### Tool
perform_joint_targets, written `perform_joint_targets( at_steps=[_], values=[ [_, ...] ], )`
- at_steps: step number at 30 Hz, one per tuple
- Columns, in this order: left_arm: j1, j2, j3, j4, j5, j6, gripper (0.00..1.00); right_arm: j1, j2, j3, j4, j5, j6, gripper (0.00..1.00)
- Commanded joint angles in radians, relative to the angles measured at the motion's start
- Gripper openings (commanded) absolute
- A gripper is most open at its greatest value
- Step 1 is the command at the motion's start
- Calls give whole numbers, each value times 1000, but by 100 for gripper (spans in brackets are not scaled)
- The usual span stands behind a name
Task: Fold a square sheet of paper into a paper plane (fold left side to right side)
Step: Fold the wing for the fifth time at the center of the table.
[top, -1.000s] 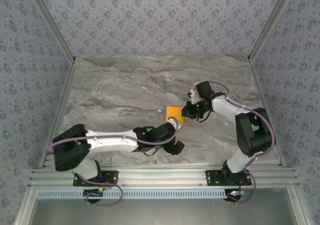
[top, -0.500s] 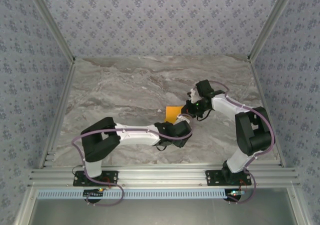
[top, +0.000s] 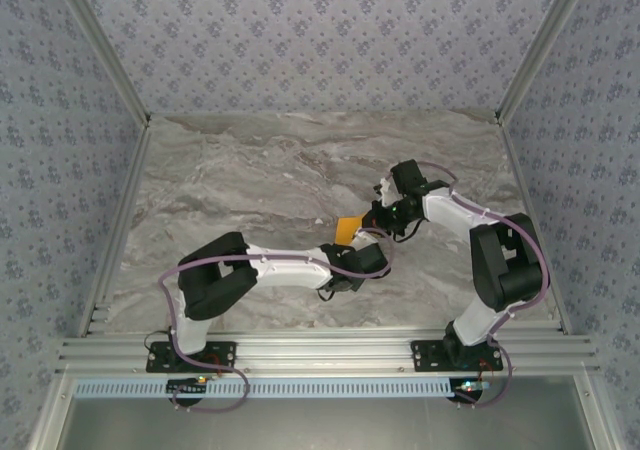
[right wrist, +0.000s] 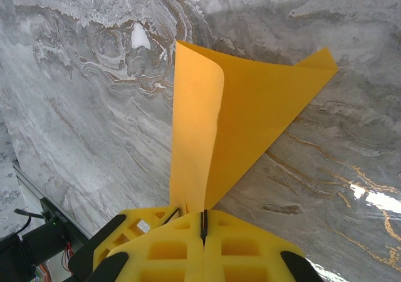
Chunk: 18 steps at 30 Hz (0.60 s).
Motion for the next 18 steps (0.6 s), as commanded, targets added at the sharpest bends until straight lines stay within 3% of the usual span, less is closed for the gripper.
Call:
perform_joint_targets(
  at_steps=[1, 18],
  values=[
    [-15, 32, 32, -29, -27, -10, 60, 6, 23, 22, -29, 2, 7, 0],
    [-26, 48, 44, -31, -24, -7, 46, 6, 59, 35, -43, 46, -6, 0]
  ],
)
